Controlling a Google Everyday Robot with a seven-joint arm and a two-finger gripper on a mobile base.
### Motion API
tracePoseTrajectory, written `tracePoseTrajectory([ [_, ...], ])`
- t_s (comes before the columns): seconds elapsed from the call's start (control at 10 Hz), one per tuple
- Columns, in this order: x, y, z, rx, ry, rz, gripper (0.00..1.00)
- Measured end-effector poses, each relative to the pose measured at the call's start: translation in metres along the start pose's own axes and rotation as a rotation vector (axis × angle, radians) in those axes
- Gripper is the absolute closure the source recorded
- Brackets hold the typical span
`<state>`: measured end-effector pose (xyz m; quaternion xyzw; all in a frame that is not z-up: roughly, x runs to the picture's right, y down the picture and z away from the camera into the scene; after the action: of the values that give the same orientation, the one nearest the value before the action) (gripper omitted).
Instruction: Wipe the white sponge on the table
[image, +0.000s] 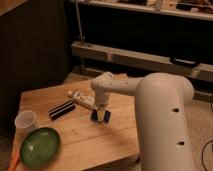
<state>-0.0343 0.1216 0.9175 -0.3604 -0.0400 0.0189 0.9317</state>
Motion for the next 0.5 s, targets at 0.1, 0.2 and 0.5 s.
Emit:
tracePoseTrajectory([
  [0.1, 0.0015, -0.0117, 0.0032, 0.002, 0.008, 0.007, 0.94],
  [0.2, 0.0023, -0.0107, 0.0042, 0.000, 0.010, 0.005, 0.94],
  [0.5, 0.0020, -0.0108, 0.0014, 0.001, 0.011, 0.005, 0.94],
])
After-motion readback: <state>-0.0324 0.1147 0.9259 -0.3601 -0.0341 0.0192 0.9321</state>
